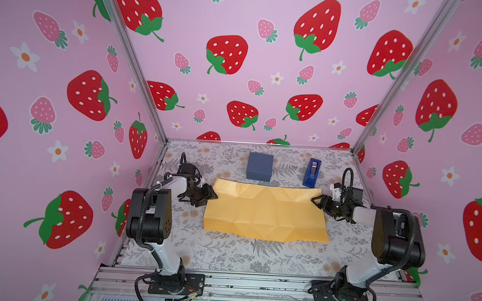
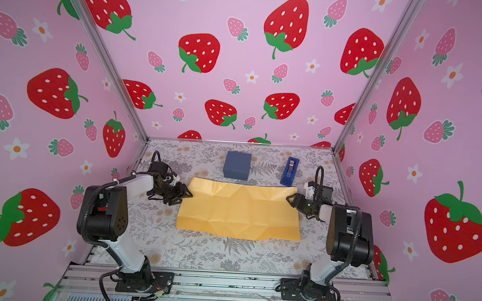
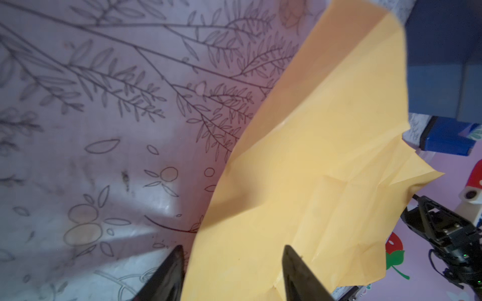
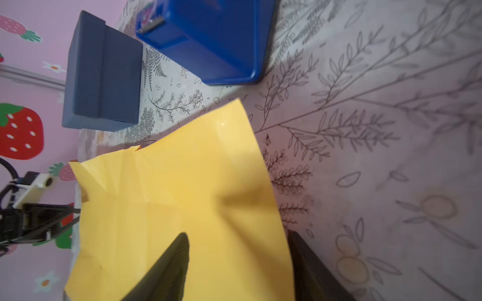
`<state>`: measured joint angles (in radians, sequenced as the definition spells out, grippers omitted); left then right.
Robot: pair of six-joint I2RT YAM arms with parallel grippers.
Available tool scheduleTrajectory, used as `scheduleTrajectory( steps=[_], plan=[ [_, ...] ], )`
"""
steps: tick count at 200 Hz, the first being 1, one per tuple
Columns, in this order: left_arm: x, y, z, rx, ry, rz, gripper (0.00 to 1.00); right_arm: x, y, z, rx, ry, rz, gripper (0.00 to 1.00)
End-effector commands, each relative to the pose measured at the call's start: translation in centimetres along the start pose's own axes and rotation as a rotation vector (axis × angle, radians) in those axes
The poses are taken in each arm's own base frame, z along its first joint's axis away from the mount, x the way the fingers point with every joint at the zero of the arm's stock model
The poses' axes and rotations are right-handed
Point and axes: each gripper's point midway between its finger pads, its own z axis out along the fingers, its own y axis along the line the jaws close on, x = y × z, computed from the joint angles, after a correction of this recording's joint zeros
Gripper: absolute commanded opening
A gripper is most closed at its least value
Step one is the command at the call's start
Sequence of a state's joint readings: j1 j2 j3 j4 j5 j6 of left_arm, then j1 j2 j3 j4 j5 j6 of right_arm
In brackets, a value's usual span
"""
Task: Wrap a gift box in wrapping paper
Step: Adjust the wrapping paper at the center of the board.
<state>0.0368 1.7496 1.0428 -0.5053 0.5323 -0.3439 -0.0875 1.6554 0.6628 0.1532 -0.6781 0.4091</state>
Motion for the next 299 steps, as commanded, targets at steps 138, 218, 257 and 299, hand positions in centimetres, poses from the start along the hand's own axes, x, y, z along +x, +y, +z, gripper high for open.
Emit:
scheduleTrajectory(
  steps=[138, 218, 257, 299],
  plan=[
    [-0.3, 4.3, -8.2, -0.285, -0.141, -0.027, 0.0, 2.4, 6.2, 0.0, -0.002, 0.079, -0.077, 0.04],
    [0.1, 6.4, -5.3, -0.339, -0.038, -0.066, 0.11, 3.6, 1.1, 2.3, 0.214, 0.144, -0.089, 0.21],
    [-0.2, 5.4, -10.6, -0.473, -0.141, 0.01, 0.41, 0.4, 0.8, -1.6, 0.475, 0.081, -0.194, 0.51],
    [4.7, -5.0, -9.9, -0.376, -0.029, 0.271, 0.45, 2.7, 10.3, -0.9, 0.222, 0.173, -0.285, 0.51]
  ],
)
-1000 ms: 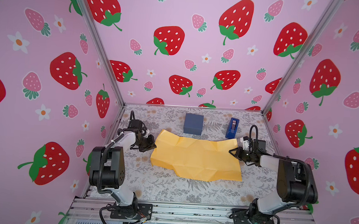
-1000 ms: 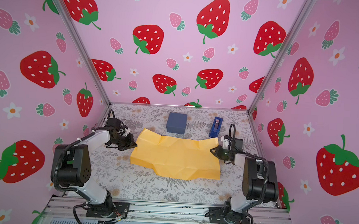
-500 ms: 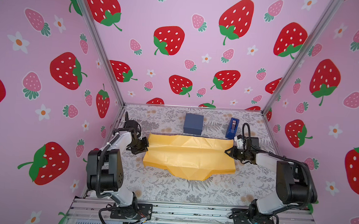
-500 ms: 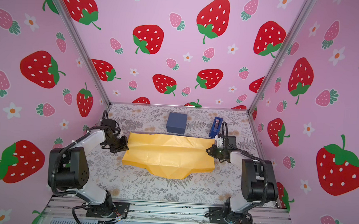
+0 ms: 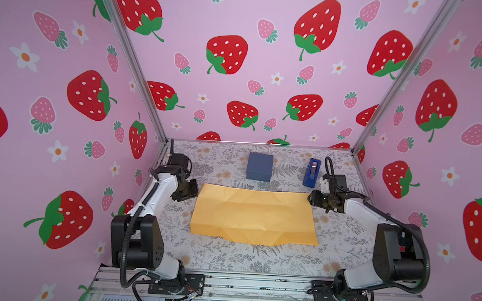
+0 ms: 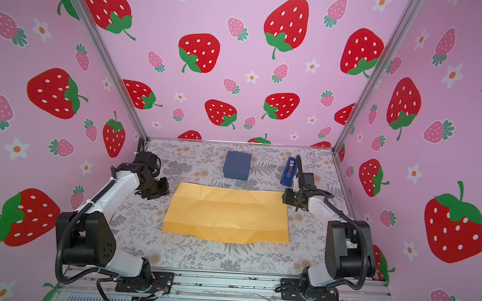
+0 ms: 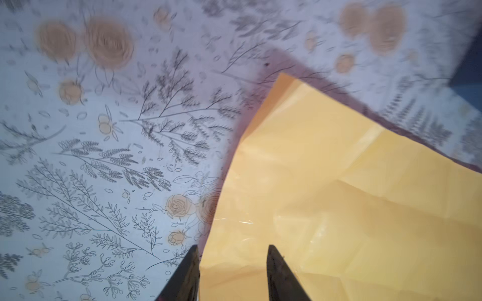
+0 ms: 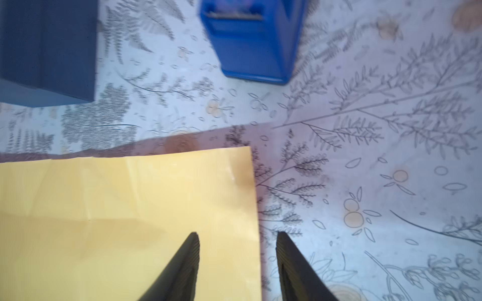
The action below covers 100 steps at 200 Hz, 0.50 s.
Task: Wrap a gift box in wrapping paper
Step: Adjust the wrapping paper at the center of the board.
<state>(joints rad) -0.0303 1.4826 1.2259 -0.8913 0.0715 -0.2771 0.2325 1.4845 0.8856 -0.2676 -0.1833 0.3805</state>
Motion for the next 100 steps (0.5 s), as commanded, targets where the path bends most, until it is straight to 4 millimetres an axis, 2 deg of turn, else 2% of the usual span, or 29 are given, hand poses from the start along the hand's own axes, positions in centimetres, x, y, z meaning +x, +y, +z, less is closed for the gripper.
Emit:
scheduleTrajectory(
  steps=[1, 21, 24, 32, 42, 51, 60, 81, 100],
  plan=[
    [4.2, -5.5, -1.6, 0.058, 0.121, 0.152, 0.45, 2.5, 4.9, -1.2, -0.137, 0.11, -0.053, 0.51],
    [8.5, -10.4, -0.1, 0.192, 0.222, 0.177, 0.39, 6.4, 12.5, -1.8, -0.482, 0.225, -0.054, 0.51],
    [9.0, -11.0, 0.1, 0.207, 0.231, 0.176, 0.37, 7.1, 13.5, -2.0, -0.529, 0.247, -0.05, 0.54],
    [10.6, -12.4, 1.0, 0.24, 0.258, 0.168, 0.33, 8.7, 15.6, -2.4, -0.615, 0.284, -0.046, 0.55],
    [12.4, -13.6, 2.3, 0.269, 0.291, 0.16, 0.32, 10.7, 17.1, -2.7, -0.678, 0.321, -0.032, 0.56],
    [13.8, -13.7, 3.6, 0.266, 0.319, 0.137, 0.31, 12.3, 17.3, -2.6, -0.699, 0.348, -0.013, 0.56],
    [15.0, -13.2, 4.9, 0.243, 0.343, 0.114, 0.3, 13.7, 16.7, -2.2, -0.679, 0.376, 0.006, 0.56],
    [16.5, -10.3, 6.6, 0.128, 0.362, 0.075, 0.3, 16.6, 13.5, -0.9, -0.531, 0.437, 0.008, 0.56],
    [16.9, -7.5, 7.0, 0.044, 0.356, 0.028, 0.3, 18.6, 10.1, -0.3, -0.384, 0.474, 0.008, 0.55]
  ],
)
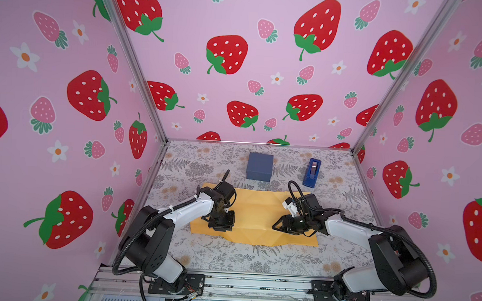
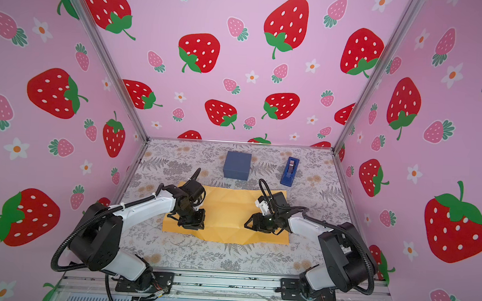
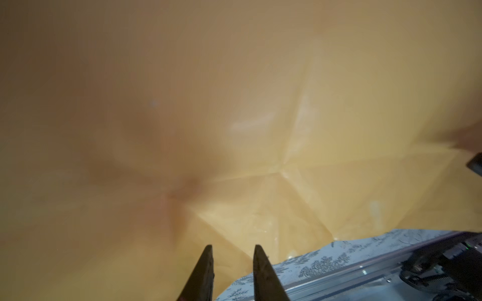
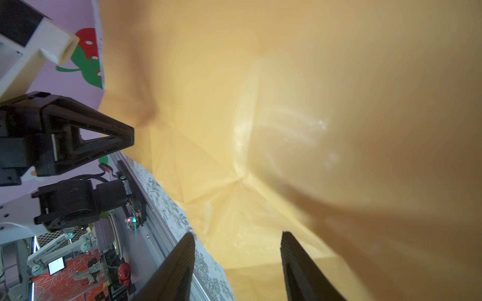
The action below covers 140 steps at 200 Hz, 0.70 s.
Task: Wrap a gift box in wrapping paper
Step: Adjust the wrapping paper at the center of the board.
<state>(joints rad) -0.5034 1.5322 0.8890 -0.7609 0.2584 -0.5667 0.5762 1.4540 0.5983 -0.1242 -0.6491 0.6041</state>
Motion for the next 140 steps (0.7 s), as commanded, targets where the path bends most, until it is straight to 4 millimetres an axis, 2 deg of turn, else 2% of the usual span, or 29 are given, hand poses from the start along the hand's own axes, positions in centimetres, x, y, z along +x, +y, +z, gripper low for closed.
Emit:
scheduleTrajectory(
  steps=[1, 29, 51, 78, 98, 118, 140],
  plan=[
    [-0.3, 2.2, -0.3, -0.054, -0.053, -0.118, 0.3, 1.6, -3.0, -0.5, 0.127, 0.023, 0.056, 0.55],
    [0.5, 4.6, 0.0, -0.032, -0.065, -0.221, 0.34, 3.4, -7.0, -1.6, 0.248, 0.012, 0.135, 0.56],
    [0.6, 6.3, 0.5, -0.006, -0.081, -0.31, 0.39, 3.6, -8.5, -2.4, 0.276, -0.022, 0.174, 0.56],
    [0.1, 6.6, 0.8, 0.034, -0.069, -0.331, 0.37, 2.4, -7.0, -2.6, 0.212, -0.056, 0.158, 0.56],
    [-0.4, 7.1, 0.1, 0.004, -0.092, -0.319, 0.36, 1.0, -5.2, -3.2, 0.161, -0.083, 0.126, 0.56],
    [-1.1, 8.0, -0.9, -0.013, -0.122, -0.327, 0.36, -0.9, -3.6, -4.5, 0.146, -0.132, 0.086, 0.57],
    [-2.0, 9.1, -1.1, 0.017, -0.137, -0.364, 0.36, -3.5, -2.6, -6.4, 0.165, -0.199, 0.051, 0.58]
  ],
)
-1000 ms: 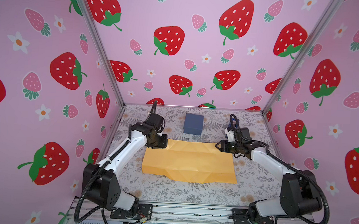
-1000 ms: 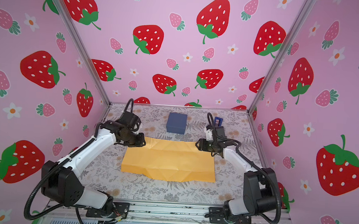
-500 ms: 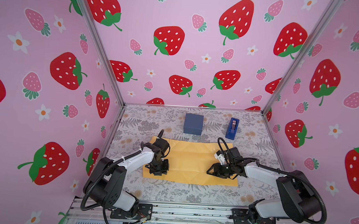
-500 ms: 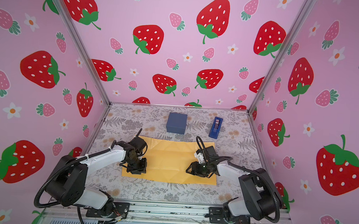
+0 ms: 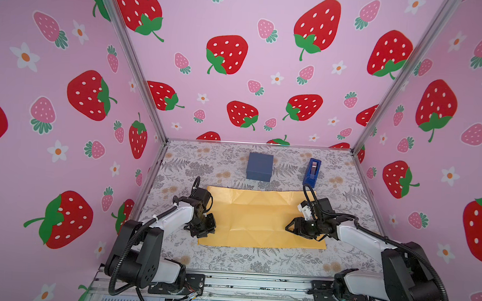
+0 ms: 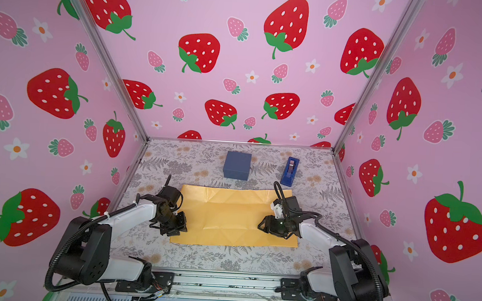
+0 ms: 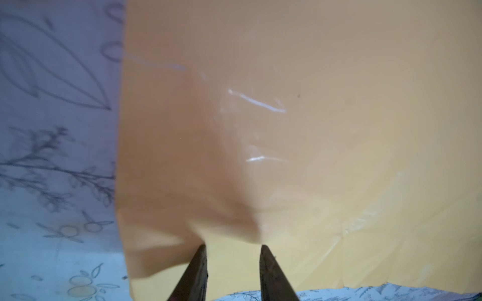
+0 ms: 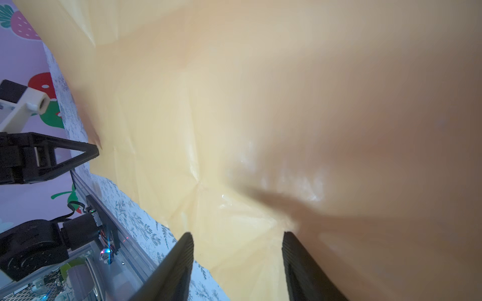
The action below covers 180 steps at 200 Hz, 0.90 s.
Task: Wrap a gift box in wrapping paper
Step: Adjust the wrapping paper at the center of the board.
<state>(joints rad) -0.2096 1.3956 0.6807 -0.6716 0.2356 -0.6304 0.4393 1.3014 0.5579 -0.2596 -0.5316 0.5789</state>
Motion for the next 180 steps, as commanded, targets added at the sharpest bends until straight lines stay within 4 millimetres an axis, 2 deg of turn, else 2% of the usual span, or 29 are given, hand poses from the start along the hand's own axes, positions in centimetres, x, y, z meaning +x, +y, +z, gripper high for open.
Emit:
scheduleTrajectory(
  steps=[1, 39, 52, 69, 98, 123, 155, 180],
  plan=[
    [-1.8, 0.5, -0.9, 0.012, -0.037, -0.023, 0.36, -3.0, 1.2, -2.2, 0.02, -0.08, -0.036, 0.58],
    [-2.7, 0.3, -1.6, 0.019, -0.056, -0.014, 0.36, -6.9, 2.0, -4.6, 0.018, -0.191, -0.057, 0.58],
    [-3.1, 0.2, -2.7, 0.01, -0.084, -0.003, 0.36, -8.1, 2.4, -5.2, 0.023, -0.222, -0.073, 0.59],
    [-4.1, -0.7, -5.2, 0.024, -0.144, 0.023, 0.37, -9.4, 3.0, -5.5, 0.013, -0.249, -0.088, 0.6],
    [-5.9, -4.1, -9.6, 0.115, -0.224, 0.092, 0.39, -12.1, 3.9, -5.1, -0.017, -0.28, -0.1, 0.6],
    [-8.0, -7.6, -12.2, 0.199, -0.268, 0.151, 0.41, -15.7, 5.2, -5.1, -0.046, -0.33, -0.106, 0.61],
    [-11.3, -13.2, -13.8, 0.344, -0.3, 0.226, 0.47, -20.6, 6.6, -4.8, -0.089, -0.397, -0.104, 0.71],
    [-14.0, -17.6, -14.0, 0.394, -0.31, 0.313, 0.56, -23.9, 6.8, -3.0, -0.108, -0.385, -0.098, 0.78]
  ],
)
